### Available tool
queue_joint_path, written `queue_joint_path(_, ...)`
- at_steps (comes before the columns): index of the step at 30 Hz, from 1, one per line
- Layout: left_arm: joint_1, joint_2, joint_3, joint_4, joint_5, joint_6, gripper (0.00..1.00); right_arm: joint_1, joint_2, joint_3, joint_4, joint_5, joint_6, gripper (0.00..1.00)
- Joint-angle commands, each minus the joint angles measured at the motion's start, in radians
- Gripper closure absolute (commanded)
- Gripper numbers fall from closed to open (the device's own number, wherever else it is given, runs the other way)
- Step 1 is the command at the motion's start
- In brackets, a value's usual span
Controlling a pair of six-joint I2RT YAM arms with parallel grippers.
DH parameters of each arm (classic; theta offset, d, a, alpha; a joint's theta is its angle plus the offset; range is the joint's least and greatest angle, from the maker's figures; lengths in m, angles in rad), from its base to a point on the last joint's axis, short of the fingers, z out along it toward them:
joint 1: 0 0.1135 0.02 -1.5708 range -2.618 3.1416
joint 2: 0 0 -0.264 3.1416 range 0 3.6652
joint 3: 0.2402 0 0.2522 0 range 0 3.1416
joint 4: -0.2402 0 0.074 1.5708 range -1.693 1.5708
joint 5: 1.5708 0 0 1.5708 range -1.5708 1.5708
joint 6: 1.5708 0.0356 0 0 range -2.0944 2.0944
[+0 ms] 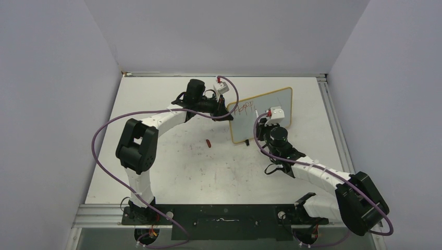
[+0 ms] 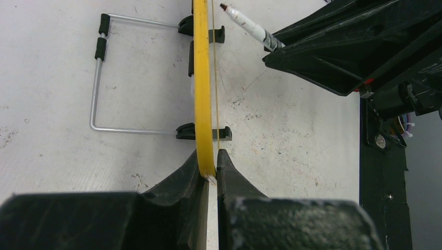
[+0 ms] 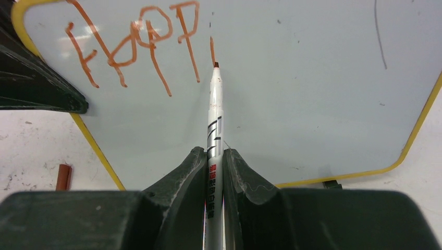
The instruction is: Write a sentence on the whiteboard
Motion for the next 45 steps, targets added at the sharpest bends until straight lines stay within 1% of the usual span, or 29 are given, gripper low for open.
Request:
queue_joint_path(1,-0.030,0.010,0.003,-0.103,0.009,0.039,1.00,0.010,-0.062,0.030,0.034,0.026,-0.031,0.95)
queue_joint_path(12,-0.031,0.010,0.003,-0.105,0.009,0.041,1.00,0.007,0.030,0.098,0.100,0.022,-0.074,0.95)
queue_joint_path(18,-0.032,0.010,0.003,-0.106,0.008,0.042,1.00,0.004,0.045,0.097,0.104,0.024,-0.075,0.95)
queue_joint_path(23,-0.031,0.008,0.003,-0.108,0.009,0.042,1.00,-0.007,0.078,0.110,0.099,-0.004,-0.074,0.95)
queue_joint_path(28,-0.033,0.008,0.003,-0.108,0.009,0.043,1.00,-0.006,0.059,0.104,0.093,0.007,-0.078,0.95)
queue_joint_path(34,-0.032,0.007,0.005,-0.110,0.007,0.043,1.00,-0.007,-0.043,0.062,0.074,0.069,-0.086,0.95)
queue_joint_path(45,-0.033,0.001,0.005,-0.111,0.006,0.045,1.00,-0.021,0.010,0.079,0.040,0.046,-0.069,0.95)
